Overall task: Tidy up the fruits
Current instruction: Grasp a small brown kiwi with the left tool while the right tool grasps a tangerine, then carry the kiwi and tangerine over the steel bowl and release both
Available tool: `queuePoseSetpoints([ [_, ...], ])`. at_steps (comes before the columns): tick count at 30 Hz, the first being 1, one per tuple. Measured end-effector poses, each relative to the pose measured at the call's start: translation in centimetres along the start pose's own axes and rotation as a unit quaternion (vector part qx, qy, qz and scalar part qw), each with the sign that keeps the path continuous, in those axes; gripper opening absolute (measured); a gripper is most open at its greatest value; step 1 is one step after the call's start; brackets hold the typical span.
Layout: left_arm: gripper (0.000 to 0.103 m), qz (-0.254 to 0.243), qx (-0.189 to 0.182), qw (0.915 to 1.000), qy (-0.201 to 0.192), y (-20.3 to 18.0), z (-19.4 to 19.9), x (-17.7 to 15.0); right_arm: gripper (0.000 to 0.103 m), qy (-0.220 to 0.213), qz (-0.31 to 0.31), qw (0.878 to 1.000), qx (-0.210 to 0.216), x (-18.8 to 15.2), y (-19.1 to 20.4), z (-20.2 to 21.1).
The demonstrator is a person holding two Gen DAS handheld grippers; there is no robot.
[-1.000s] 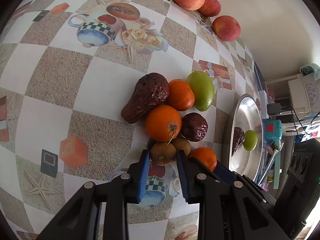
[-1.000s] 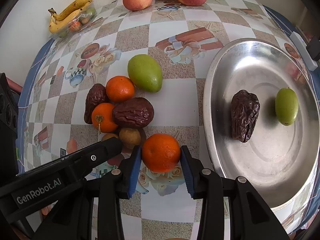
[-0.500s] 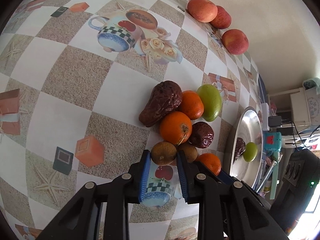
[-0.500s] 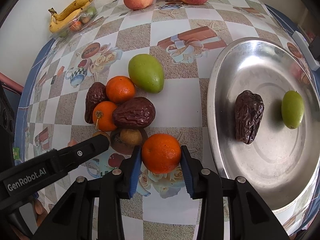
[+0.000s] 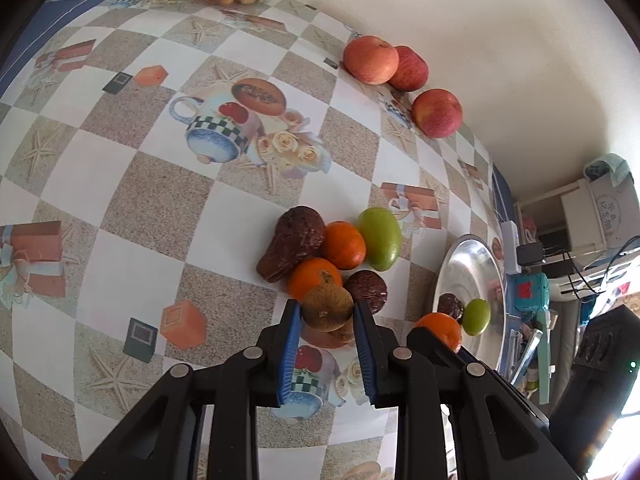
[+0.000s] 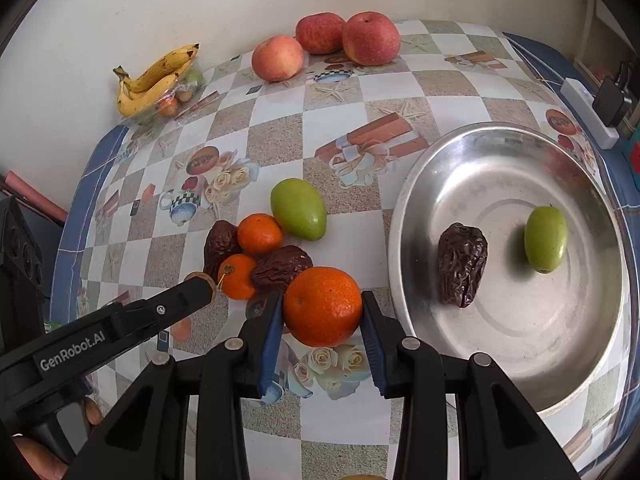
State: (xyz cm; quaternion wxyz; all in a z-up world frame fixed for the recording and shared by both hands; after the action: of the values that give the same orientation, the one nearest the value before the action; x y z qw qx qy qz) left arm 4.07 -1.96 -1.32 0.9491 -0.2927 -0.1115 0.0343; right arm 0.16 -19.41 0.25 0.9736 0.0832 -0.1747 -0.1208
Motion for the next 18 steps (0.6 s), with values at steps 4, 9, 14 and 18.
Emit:
queuePoseSetpoints([
  [4,0.028,-0.017,-0.005,0.9998,-0.003,-1.1,-0.2,-0.1,0.039,-0.006,-0.017,1.0,0.002,0.2,-1.0,0.4],
  [9,0.028,-0.054,-0.015,0.9984,-0.005,-3.1,-0.6,-0.8,0.039,-0.031,-0.059,0.998,-0.024,0.6,-4.0,1.8],
  [14,0.028,-0.112,-0.035,0.9931,0.0,-6.8,-1.7,-2.1,0.039,-0.054,-0.127,0.987,-0.078,0.8,-8.5,3.3],
  [18,0.029,-0.168,-0.042,0.9849,0.002,-10.0,-3.2,-3.6,0.039,-0.071,-0.171,0.979,-0.084,0.6,-11.1,4.5],
])
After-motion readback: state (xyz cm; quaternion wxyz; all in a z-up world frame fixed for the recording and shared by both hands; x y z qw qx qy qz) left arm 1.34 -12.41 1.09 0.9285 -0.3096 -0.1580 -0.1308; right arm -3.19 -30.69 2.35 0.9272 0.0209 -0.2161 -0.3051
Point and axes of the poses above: each gripper's, at about its wrist camera, not at the fingertips, and z roughly against the way its jaws point, y to its left, x to its top, the point moved 1 cm from there along -z, roughly the way its jaws point, and after that the axes turned 2 degrees about -x, right-handed, at the moved point
